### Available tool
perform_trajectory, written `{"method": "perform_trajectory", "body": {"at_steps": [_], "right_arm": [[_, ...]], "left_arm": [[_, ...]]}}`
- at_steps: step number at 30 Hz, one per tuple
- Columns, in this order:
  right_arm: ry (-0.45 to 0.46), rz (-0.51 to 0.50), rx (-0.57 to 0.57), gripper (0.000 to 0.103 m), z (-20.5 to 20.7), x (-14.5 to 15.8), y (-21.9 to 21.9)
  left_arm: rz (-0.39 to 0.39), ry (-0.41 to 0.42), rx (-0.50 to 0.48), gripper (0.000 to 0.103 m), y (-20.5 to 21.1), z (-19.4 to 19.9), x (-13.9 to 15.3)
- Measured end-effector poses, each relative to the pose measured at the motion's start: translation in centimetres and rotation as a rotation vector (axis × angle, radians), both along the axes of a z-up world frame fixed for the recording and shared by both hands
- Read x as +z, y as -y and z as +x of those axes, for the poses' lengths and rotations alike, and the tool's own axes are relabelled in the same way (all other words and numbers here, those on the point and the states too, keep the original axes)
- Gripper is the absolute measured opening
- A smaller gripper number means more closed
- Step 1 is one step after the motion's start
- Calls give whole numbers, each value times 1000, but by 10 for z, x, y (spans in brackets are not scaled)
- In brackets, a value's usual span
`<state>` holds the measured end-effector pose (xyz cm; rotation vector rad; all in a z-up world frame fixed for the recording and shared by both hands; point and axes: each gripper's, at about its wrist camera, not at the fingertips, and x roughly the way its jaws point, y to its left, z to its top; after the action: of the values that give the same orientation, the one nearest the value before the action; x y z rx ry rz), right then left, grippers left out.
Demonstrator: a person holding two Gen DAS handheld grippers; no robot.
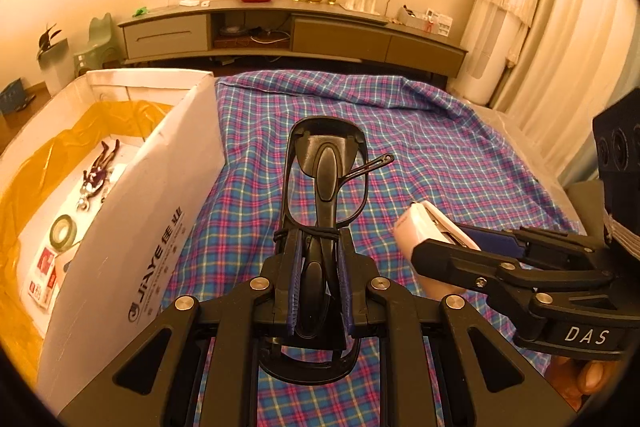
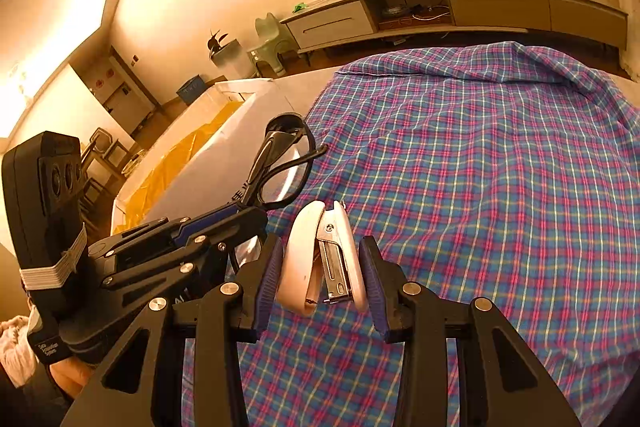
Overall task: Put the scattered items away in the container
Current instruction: 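Carry the glasses and stapler over the cardboard box with both tools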
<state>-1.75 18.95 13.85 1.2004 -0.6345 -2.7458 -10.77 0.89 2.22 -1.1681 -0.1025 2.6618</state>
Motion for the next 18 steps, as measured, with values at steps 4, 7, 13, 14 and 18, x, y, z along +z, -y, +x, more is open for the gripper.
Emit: {"method": "perform_trajectory", "body": {"at_steps": [4,7,13,14,18], "right_arm": [[-16,6,-11,41,13,5,7],[-30,1,-13,41,23,10,14],[-49,-11,-9,41,39,15,30],[-53,-12,-7,41,41,17,33],[-65,-18,3,41,47,20,44]], "left_arm": [[14,-7,1,17,4,10,4],[25,-15,1,17,7,17,8],[49,-38,-1,17,16,32,18],[54,-41,-3,17,18,35,19],[66,-50,-4,17,23,42,23]]}}
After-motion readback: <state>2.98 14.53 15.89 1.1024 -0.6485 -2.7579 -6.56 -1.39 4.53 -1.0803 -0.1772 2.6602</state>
